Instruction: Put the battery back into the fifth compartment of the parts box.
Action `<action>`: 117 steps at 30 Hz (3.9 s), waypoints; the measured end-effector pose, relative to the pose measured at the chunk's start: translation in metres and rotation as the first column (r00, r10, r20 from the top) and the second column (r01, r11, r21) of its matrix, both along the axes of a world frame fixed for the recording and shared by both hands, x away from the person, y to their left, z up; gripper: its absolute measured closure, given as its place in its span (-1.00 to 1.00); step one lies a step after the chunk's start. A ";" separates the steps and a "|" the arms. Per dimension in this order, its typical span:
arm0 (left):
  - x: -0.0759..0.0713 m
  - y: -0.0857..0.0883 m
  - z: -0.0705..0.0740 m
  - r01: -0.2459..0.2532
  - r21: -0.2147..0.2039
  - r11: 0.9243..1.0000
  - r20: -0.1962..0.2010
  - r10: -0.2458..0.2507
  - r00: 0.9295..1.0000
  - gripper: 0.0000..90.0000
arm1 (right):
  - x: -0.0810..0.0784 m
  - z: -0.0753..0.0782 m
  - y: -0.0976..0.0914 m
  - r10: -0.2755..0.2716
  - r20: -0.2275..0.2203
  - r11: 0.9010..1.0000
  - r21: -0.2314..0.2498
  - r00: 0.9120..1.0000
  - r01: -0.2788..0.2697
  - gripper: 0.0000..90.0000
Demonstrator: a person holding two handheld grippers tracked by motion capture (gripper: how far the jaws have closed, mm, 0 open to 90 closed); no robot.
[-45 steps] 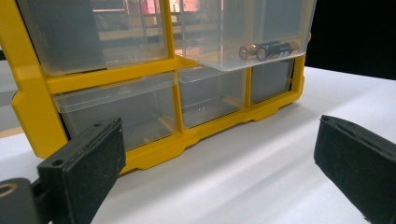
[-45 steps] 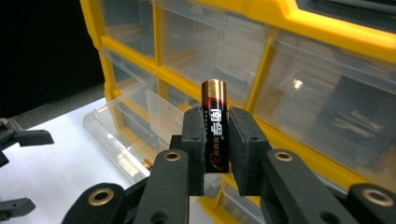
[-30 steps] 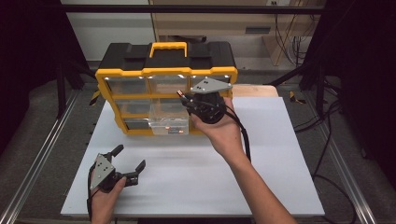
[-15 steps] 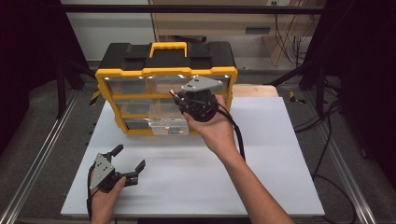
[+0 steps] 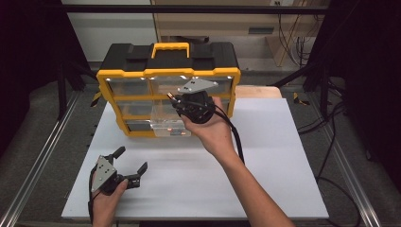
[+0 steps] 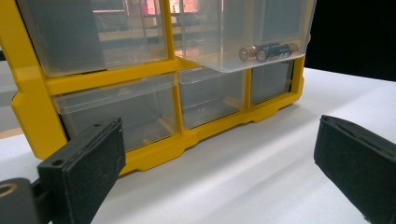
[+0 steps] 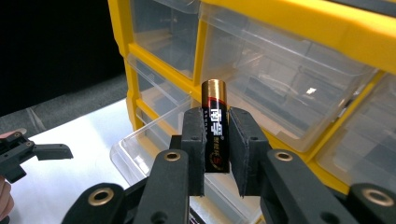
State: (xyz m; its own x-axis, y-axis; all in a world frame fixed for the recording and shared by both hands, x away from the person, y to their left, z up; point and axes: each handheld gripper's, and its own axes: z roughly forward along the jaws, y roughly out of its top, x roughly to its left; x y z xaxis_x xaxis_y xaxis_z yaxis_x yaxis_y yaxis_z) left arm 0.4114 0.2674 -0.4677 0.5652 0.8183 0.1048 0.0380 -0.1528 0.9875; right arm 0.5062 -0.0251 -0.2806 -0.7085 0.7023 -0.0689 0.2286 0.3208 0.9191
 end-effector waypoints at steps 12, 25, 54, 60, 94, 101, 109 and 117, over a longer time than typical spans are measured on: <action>0.000 0.000 0.000 0.000 -0.002 1.000 0.000 0.000 1.000 -0.95 | 0.005 -0.009 0.012 0.019 -0.026 1.000 -0.020 0.999 -0.020 0.71; 0.000 0.000 0.000 0.000 -0.004 1.000 -0.002 0.000 1.000 -0.95 | 0.005 -0.012 0.014 0.042 -0.046 0.999 -0.008 0.998 -0.042 0.39; 0.000 0.000 0.000 -0.001 -0.002 1.000 -0.003 0.001 1.000 -0.96 | -0.001 0.001 -0.007 -0.060 0.011 0.992 0.110 0.998 0.058 -0.69; 0.000 0.000 0.000 -0.002 -0.001 1.000 -0.005 0.002 1.000 -0.96 | -0.002 0.004 -0.017 -0.087 0.005 0.988 0.130 0.996 0.085 -0.82; -0.002 0.008 0.002 -0.022 -0.011 1.000 -0.003 0.022 1.000 -0.97 | -0.018 0.015 -0.089 -0.151 0.094 0.963 0.240 0.984 0.125 -0.91; -0.004 0.011 0.004 -0.030 -0.011 0.999 0.000 0.030 1.000 -0.98 | -0.022 0.013 -0.106 -0.177 0.115 0.957 0.251 0.977 0.144 -0.91; -0.007 0.018 0.006 -0.044 -0.013 0.999 0.007 0.044 0.999 -0.98 | -0.028 0.009 -0.127 -0.207 0.150 0.953 0.253 0.967 0.165 -0.90; -0.010 0.026 0.009 -0.058 -0.012 0.998 0.013 0.058 0.998 -0.98 | -0.036 -0.003 -0.154 -0.252 0.171 0.943 0.266 0.953 0.202 -0.89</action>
